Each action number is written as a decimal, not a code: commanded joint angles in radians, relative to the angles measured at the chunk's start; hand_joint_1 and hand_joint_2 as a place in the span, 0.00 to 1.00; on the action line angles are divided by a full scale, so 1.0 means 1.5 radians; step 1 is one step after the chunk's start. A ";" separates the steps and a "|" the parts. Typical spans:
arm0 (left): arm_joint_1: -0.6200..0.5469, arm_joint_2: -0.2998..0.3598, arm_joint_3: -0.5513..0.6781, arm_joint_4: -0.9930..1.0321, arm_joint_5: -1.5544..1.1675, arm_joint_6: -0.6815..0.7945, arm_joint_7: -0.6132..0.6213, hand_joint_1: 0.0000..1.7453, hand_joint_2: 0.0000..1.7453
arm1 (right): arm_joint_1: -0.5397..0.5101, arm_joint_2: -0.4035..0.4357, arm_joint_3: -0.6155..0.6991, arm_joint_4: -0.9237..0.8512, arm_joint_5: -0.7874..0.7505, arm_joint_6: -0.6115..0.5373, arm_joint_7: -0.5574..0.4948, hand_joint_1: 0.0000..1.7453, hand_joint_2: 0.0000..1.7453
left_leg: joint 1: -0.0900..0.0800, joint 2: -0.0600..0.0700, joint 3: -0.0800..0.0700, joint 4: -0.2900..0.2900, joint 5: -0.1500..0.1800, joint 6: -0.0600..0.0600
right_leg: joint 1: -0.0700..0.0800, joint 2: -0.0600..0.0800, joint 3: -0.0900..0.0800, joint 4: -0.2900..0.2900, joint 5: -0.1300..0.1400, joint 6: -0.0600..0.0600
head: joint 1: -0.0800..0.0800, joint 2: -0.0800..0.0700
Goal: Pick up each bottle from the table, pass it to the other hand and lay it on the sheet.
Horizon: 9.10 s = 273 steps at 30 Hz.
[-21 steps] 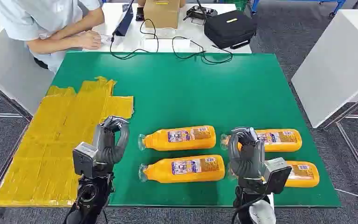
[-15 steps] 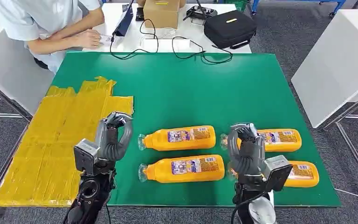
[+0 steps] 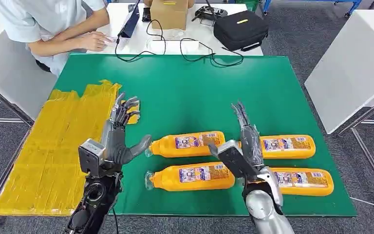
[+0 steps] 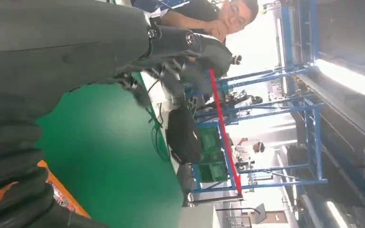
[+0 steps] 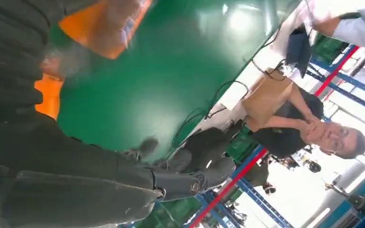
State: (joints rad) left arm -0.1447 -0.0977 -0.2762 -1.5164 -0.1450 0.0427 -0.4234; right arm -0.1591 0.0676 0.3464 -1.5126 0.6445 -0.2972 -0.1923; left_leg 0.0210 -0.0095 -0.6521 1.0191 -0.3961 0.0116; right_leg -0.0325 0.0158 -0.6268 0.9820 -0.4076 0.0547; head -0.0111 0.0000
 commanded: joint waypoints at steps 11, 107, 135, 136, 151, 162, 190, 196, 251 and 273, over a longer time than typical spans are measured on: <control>-0.059 0.004 -0.026 0.102 0.035 -0.026 -0.023 0.00 1.00 | -0.229 -0.044 0.172 0.324 0.164 0.139 -0.044 0.00 1.00 | 0.000 0.001 0.003 0.000 0.000 0.000 | 0.001 0.000 0.003 0.000 0.001 -0.003 | 0.000 0.000; -0.181 0.014 -0.132 0.147 0.096 -0.054 0.077 0.00 1.00 | -0.192 0.078 0.072 0.389 -0.376 -0.031 -0.244 1.00 1.00 | 0.000 0.000 0.001 0.000 0.001 -0.001 | 0.001 -0.001 0.001 0.000 0.001 -0.003 | 0.000 0.000; -0.233 -0.004 -0.131 0.187 0.189 -0.081 0.113 0.00 1.00 | -0.190 0.087 0.239 0.389 -0.260 -0.077 -0.244 1.00 1.00 | 0.001 0.000 0.004 0.000 0.000 0.000 | 0.001 -0.002 0.004 0.000 0.000 -0.004 | 0.000 0.000; -0.231 -0.009 -0.124 0.185 0.200 -0.075 0.103 0.00 1.00 | -0.190 0.087 0.243 0.390 -0.257 -0.074 -0.238 1.00 1.00 | 0.001 0.000 0.005 0.000 -0.001 0.000 | 0.002 -0.003 0.005 0.000 -0.001 -0.004 | 0.000 0.000; -0.225 -0.010 -0.109 0.162 0.245 -0.023 0.073 1.00 1.00 | -0.170 0.078 0.220 0.361 -0.282 -0.070 -0.224 1.00 1.00 | 0.001 -0.001 0.003 0.000 0.000 0.000 | 0.001 -0.002 0.004 0.000 0.000 -0.004 | 0.000 0.000; -0.215 -0.005 -0.086 0.152 0.210 0.066 0.039 1.00 1.00 | -0.150 0.066 0.204 0.292 -0.280 -0.072 -0.225 0.00 1.00 | 0.001 -0.001 0.002 0.000 0.000 -0.001 | 0.001 -0.002 0.002 0.000 0.000 -0.003 | 0.000 0.000; -0.340 0.111 -0.026 0.444 -0.761 0.437 0.233 1.00 1.00 | -0.073 -0.028 0.191 0.047 -0.299 -0.112 -0.155 0.00 1.00 | 0.000 -0.002 0.002 0.000 0.002 -0.001 | 0.001 -0.003 0.002 0.000 0.001 -0.003 | 0.001 0.000; -0.467 0.119 -0.049 0.688 -0.898 0.355 0.292 1.00 1.00 | -0.083 -0.038 0.193 0.044 -0.310 -0.115 -0.157 0.00 1.00 | 0.001 -0.001 0.001 0.000 0.002 -0.001 | 0.001 -0.003 0.001 0.000 0.001 -0.003 | 0.000 0.000; -0.458 0.140 0.059 0.845 -0.795 0.025 0.241 0.00 1.00 | -0.105 -0.037 0.196 0.091 -0.163 -0.097 -0.092 0.00 1.00 | 0.002 0.001 0.002 0.000 0.002 -0.001 | 0.002 -0.001 0.002 0.000 0.002 -0.005 | 0.000 0.000; -0.452 0.062 0.275 0.706 -0.442 -0.101 -0.056 0.00 0.00 | -0.109 -0.116 0.228 0.053 0.060 0.121 0.011 0.00 1.00 | 0.002 -0.002 0.000 0.001 0.003 -0.001 | 0.002 -0.004 0.000 0.001 0.002 -0.005 | 0.000 0.000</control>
State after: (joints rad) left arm -0.7984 0.1004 -0.1307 -0.3166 -1.1273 0.0606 -0.2074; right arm -0.2927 -0.0008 0.6420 -1.4366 0.6120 -0.2329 -0.2021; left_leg 0.0229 -0.0098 -0.6539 1.0193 -0.3912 0.0086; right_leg -0.0305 0.0151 -0.6299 0.9832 -0.4028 0.0498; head -0.0111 0.0000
